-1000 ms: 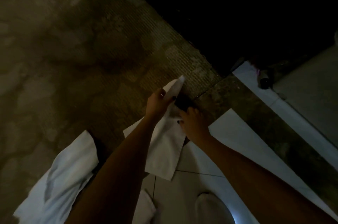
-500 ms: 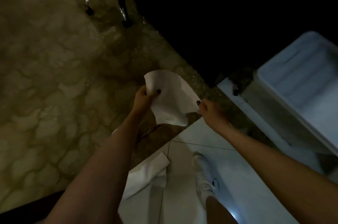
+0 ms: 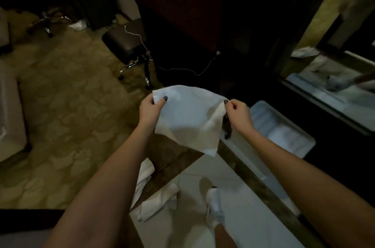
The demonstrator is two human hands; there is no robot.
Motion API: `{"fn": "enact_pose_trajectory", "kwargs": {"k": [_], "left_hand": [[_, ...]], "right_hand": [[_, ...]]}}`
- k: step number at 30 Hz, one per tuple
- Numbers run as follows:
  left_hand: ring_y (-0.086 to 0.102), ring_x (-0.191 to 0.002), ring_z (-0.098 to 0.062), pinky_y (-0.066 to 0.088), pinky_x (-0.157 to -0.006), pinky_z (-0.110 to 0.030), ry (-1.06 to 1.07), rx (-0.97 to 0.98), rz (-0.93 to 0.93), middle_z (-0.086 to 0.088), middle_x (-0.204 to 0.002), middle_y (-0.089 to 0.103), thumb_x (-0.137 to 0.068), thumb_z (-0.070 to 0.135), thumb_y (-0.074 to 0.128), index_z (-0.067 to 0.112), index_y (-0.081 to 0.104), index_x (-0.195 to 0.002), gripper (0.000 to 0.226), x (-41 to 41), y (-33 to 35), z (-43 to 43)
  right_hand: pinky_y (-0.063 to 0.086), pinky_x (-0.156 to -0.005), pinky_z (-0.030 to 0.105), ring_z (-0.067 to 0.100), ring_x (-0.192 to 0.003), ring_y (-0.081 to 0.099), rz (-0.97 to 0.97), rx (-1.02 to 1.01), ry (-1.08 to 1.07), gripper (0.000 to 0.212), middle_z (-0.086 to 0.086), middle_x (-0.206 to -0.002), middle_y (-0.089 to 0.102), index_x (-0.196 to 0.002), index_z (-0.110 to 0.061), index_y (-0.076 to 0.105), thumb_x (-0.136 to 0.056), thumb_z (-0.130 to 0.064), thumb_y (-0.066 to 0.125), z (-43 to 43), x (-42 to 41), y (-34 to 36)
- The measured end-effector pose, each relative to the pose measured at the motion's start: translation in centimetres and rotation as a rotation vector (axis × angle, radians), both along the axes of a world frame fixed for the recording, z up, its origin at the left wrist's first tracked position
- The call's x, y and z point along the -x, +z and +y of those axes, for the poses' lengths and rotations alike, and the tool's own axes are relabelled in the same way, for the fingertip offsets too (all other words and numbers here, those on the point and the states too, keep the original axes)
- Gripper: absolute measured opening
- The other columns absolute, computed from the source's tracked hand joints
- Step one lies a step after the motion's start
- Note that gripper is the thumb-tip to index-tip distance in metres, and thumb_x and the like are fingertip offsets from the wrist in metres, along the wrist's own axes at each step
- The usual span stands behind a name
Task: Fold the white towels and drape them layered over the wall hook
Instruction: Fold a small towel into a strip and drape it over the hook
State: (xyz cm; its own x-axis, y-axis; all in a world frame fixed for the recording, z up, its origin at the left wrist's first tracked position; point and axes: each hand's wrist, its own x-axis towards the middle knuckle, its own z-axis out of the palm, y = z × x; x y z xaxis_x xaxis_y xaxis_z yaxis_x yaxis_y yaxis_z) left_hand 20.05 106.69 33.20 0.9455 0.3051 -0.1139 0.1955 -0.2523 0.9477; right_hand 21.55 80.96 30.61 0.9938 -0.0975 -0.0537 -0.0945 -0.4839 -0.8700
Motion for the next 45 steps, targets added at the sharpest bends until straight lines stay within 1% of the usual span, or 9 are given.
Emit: {"fn": "enact_pose_trajectory", "kwargs": {"k": [3,10,15,24,28,32,35,40,45], "left_hand": [[0.058,-0.084,-0.014,0.049,-0.077,-0.041,0.020,-0.043,-0.057,-0.004,-0.091,0.062,-0.095,0.018,0.060,0.017,0.060,-0.093,0.003,4.1,6.3,-1.9],[0.057,-0.082,-0.030,0.041,-0.068,-0.036,-0.029,-0.077,-0.145,-0.027,-0.094,0.061,-0.096,0.023,0.060,-0.003,0.065,-0.093,0.027,12.0,16.2,-7.0],[0.059,-0.062,-0.011,0.047,-0.059,-0.022,-0.121,-0.043,-0.246,-0.008,-0.079,0.065,-0.096,0.018,0.059,0.018,0.066,-0.088,0.010,18.9,19.1,-14.2],[0.072,-0.076,-0.015,0.058,-0.073,-0.025,-0.406,0.151,-0.209,-0.012,-0.084,0.071,-0.097,0.011,0.057,0.006,0.065,-0.099,0.010,32.7,19.8,-31.2],[0.072,-0.074,-0.011,0.053,-0.065,-0.015,-0.559,0.240,-0.182,-0.005,-0.082,0.073,-0.097,0.008,0.056,0.004,0.067,-0.108,0.016,38.5,20.5,-38.2],[0.073,-0.074,-0.015,0.057,-0.069,-0.026,-0.733,0.310,-0.201,0.002,-0.078,0.075,-0.095,0.004,0.057,0.019,0.071,-0.098,0.021,43.6,21.3,-44.3],[0.073,-0.085,-0.022,0.058,-0.079,-0.042,-0.828,0.286,-0.267,0.005,-0.087,0.076,-0.096,0.015,0.060,0.040,0.074,-0.095,0.029,47.0,21.7,-48.1],[0.069,-0.098,-0.007,0.053,-0.079,-0.017,-1.002,0.345,-0.299,0.013,-0.101,0.075,-0.093,0.021,0.063,0.045,0.073,-0.102,0.028,51.3,23.2,-53.2],[0.069,-0.096,-0.004,0.050,-0.079,-0.015,-1.115,0.406,-0.283,0.011,-0.095,0.075,-0.085,0.005,0.069,0.037,0.076,-0.096,0.035,53.8,24.1,-57.9]], "right_hand": [[0.040,-0.063,0.031,0.016,-0.058,0.051,-0.006,-0.162,-0.116,0.035,0.003,-0.060,0.054,-0.068,-0.009,0.051,-0.102,-0.017,0.047,-1.8,4.3,6.9],[0.050,-0.068,0.034,0.017,-0.070,0.062,-0.142,-0.221,-0.189,0.015,0.011,-0.076,0.066,-0.085,-0.007,0.064,-0.096,-0.011,0.056,-7.4,14.2,19.0],[0.055,-0.071,0.023,0.008,-0.071,0.069,-0.161,-0.307,-0.171,0.022,0.002,-0.082,0.071,-0.108,-0.019,0.065,-0.094,-0.004,0.060,-13.5,23.3,23.5],[0.057,-0.080,0.027,0.015,-0.083,0.067,-0.009,-0.301,-0.116,0.021,0.022,-0.084,0.068,-0.105,-0.006,0.071,-0.091,0.004,0.061,-26.0,42.2,26.3],[0.055,-0.086,0.024,0.010,-0.094,0.071,0.058,-0.232,-0.069,0.020,0.001,-0.089,0.077,-0.108,-0.012,0.069,-0.090,-0.005,0.067,-31.3,49.4,27.4],[0.056,-0.090,0.039,0.025,-0.090,0.071,-0.050,-0.157,-0.179,0.011,0.013,-0.086,0.075,-0.097,-0.005,0.073,-0.090,-0.002,0.065,-35.2,54.6,28.3],[0.054,-0.073,0.018,0.007,-0.075,0.070,-0.153,-0.120,-0.201,0.012,-0.003,-0.073,0.074,-0.087,-0.014,0.075,-0.090,-0.006,0.066,-37.8,58.0,28.9],[0.048,-0.069,0.013,-0.001,-0.080,0.064,-0.262,-0.027,-0.328,0.013,-0.015,-0.081,0.070,-0.083,-0.029,0.074,-0.087,-0.017,0.072,-42.1,62.3,29.8],[0.045,-0.068,0.014,0.001,-0.077,0.061,-0.283,0.023,-0.430,0.004,-0.010,-0.081,0.066,-0.085,-0.014,0.076,-0.086,-0.011,0.074,-45.5,65.0,30.3]]}}
